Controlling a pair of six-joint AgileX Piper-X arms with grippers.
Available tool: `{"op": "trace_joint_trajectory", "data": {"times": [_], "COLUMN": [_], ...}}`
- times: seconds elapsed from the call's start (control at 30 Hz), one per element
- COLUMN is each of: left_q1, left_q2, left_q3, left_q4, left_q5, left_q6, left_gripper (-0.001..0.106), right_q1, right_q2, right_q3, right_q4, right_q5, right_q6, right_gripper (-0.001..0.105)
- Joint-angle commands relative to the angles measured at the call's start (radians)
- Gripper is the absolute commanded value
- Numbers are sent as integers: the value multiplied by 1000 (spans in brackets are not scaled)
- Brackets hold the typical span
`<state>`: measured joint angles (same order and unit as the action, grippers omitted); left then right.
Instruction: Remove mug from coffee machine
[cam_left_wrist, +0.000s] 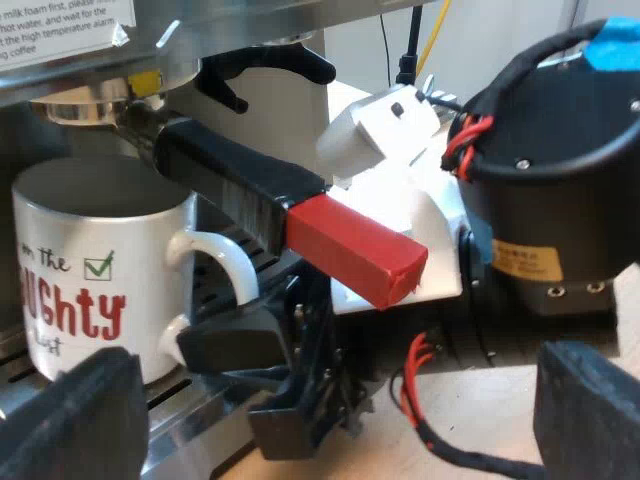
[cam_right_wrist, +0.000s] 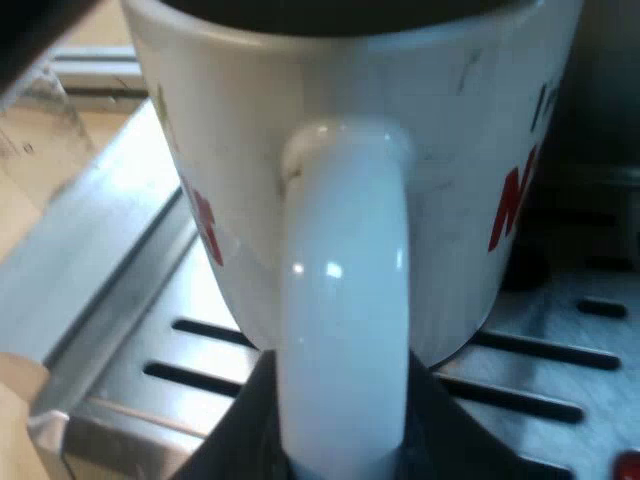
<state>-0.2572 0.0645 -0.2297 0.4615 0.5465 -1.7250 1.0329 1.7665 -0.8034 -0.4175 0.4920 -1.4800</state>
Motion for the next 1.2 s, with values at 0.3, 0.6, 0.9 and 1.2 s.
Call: {"op": "trace_joint_trajectory", "data": {"times": [0.3,0.6,0.9,1.2], "left_q1": [-4,-4,-4,-4], "left_q2": [2,2,2,2], "left_q3": [0,0,0,0], "left_q4": [-19,-19,-19,-19], "left_q5": [12,12,12,12], "left_q6": [3,3,3,3], "left_gripper": [80,80,80,80], "right_q1": [-4,-4,10,52], "right_q2": [-74,-179,-288,-385], "right_q3": [19,147,233,260], "right_q4": [117,117,117,232], "right_q5": [32,35,51,102], "right_q6": [-12,-12,-18,-21], "right_gripper": [0,0,0,0]}}
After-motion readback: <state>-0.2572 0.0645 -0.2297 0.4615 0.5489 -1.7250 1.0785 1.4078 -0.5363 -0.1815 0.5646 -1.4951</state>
